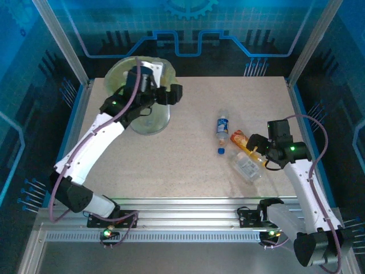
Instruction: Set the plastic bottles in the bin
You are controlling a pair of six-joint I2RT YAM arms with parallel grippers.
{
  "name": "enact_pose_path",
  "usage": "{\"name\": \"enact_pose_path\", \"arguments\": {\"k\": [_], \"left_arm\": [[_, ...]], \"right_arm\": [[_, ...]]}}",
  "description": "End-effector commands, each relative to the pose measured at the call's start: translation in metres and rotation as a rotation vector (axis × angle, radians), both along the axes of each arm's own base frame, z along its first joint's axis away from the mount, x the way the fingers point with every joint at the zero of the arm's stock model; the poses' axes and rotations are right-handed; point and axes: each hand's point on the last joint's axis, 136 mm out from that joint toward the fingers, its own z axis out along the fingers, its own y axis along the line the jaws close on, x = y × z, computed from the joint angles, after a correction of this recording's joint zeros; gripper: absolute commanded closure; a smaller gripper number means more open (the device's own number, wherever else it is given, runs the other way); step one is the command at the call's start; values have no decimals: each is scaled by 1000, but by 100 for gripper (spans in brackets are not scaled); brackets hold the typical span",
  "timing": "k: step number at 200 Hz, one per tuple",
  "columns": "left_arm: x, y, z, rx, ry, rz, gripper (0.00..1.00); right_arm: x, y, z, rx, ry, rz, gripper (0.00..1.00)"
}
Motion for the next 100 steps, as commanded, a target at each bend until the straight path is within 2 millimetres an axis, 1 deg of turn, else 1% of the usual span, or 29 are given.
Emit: {"name": "enact_pose_path", "arguments": {"k": [1, 29, 41, 82, 100], "left_arm": [[7, -28, 1, -55, -15, -7, 1], [11, -67, -18, -87, 25, -51, 1], [14, -86, -31, -88, 55, -71, 1], [26, -143, -84, -72, 187, -117, 2], [30, -163, -107, -57, 238, -134, 3]], "right_arm": [[-2, -2, 8, -14, -8, 9, 0], [-2, -1, 6, -12, -8, 8, 0], [-2, -1, 4, -9, -7, 9, 0], [-2, 0, 0, -5, 0, 12, 0], [-2, -1, 0, -8, 0, 10, 0]]}}
